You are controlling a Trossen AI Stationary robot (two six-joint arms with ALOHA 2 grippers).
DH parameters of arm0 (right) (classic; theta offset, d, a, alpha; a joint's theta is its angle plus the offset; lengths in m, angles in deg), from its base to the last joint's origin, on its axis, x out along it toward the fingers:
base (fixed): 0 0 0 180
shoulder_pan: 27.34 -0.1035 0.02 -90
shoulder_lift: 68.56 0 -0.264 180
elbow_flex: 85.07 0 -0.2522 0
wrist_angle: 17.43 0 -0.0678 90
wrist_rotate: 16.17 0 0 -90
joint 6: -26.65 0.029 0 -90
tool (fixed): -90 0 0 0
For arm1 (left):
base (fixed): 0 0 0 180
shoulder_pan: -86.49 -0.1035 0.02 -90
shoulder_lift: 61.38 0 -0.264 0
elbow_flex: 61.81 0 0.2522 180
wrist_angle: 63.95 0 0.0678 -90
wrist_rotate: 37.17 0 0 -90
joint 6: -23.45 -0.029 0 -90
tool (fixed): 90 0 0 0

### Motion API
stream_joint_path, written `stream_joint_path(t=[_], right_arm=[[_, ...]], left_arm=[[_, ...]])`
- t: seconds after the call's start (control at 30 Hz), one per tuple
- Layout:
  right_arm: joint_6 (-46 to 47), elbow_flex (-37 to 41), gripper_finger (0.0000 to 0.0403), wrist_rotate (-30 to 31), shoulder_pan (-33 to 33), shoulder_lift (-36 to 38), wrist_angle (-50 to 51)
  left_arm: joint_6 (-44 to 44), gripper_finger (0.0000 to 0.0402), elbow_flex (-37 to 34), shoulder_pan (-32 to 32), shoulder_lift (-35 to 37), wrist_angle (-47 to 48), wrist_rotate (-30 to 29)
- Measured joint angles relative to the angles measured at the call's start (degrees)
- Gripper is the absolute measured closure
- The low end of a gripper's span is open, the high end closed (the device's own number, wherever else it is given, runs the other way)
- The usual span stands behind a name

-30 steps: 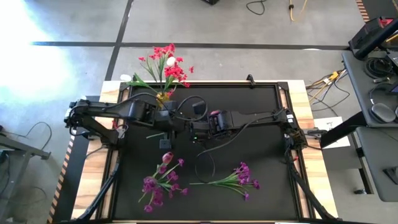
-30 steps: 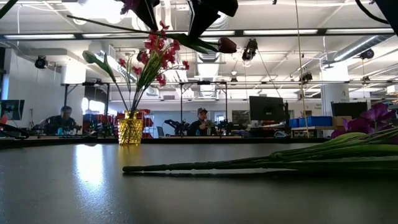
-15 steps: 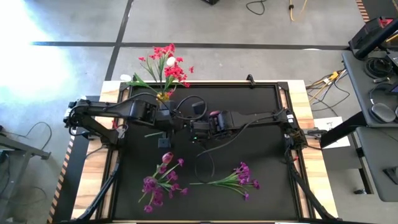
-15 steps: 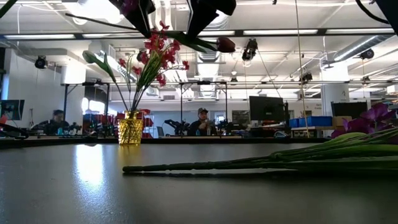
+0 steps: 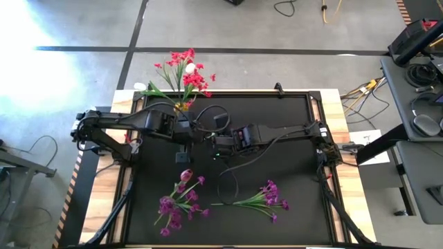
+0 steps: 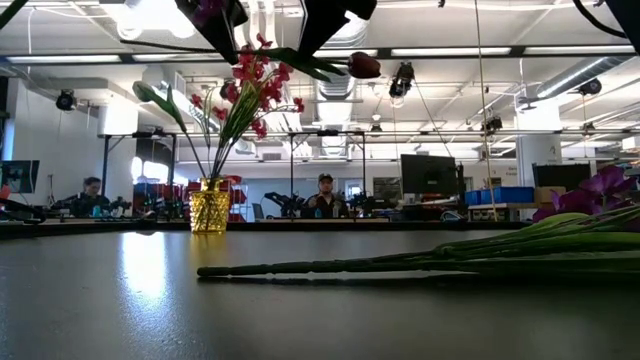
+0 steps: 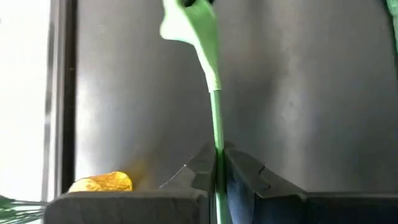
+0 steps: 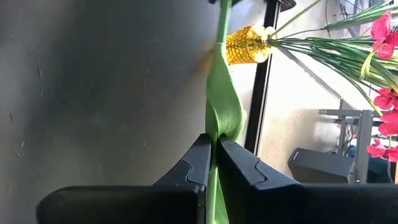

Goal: Sort flowers into vase by color
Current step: Put the red tulip into the violet vase

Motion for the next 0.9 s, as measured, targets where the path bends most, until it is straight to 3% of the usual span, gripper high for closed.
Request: stream_joint_path(t=[0.13,0.3,0.47,0.7,0.9], right_arm=[[0.8,0.0,0.0362,0.0,0.0,0.1,0.0],[2.7,0.0,0.0290,0.4,0.0,1.0,0.2],[3.9,0.2,0.0250,0.4,0.0,1.7,0.4],[5.0,3.1,0.0313,0.5,0.2,3.7,-1.4],[2.5,13.1,0.0384,0.3,0.6,8.7,-12.4]], left_arm=[[0.0,0.0399,0.0,0.0,0.6,-0.1,-3.4],[1.0,0.0400,-1.3,-0.2,4.2,-1.8,-3.7],[3.1,0.0401,-8.6,-0.2,11.4,-7.2,-3.5],[5.6,0.0401,-23.6,-0.2,24.7,-18.6,-3.1],[5.2,0.0401,-34.6,-0.2,37.5,-30.6,-1.4]])
